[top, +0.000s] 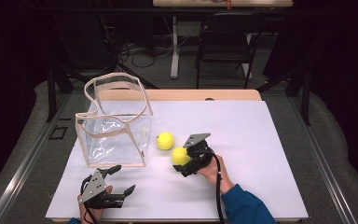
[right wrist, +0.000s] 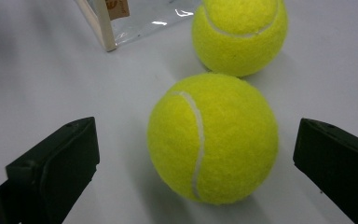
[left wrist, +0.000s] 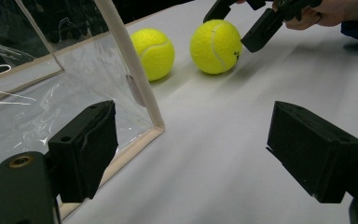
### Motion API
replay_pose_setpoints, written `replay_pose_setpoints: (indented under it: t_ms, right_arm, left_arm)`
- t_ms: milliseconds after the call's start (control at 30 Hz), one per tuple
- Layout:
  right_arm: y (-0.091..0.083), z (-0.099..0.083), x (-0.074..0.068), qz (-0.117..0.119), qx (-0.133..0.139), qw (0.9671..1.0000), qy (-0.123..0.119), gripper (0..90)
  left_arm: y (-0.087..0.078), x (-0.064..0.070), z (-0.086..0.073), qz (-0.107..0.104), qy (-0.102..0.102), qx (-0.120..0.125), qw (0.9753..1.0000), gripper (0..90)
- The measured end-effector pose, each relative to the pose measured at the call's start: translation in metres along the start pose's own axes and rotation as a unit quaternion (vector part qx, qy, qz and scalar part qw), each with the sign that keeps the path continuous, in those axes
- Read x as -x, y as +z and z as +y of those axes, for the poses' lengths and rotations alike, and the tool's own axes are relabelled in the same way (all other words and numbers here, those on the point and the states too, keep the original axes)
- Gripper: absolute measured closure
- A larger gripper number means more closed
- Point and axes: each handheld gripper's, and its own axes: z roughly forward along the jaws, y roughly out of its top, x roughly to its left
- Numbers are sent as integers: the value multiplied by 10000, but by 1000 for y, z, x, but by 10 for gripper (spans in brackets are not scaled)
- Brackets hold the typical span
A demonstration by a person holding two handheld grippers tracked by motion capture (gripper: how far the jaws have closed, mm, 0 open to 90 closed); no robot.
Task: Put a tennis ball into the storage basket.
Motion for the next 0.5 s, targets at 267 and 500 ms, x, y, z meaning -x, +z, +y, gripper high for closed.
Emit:
replay_pose_setpoints:
  t_ms: [267,500]
  right_arm:
    - [3,0,2,-22,-3,10000,56,0]
    - [7,0,3,-59,-49,10000,57,28]
  left_arm:
    - [0,0,0,14,1,-5,10000,160]
    - [0,0,0,16,1,-8,10000,159]
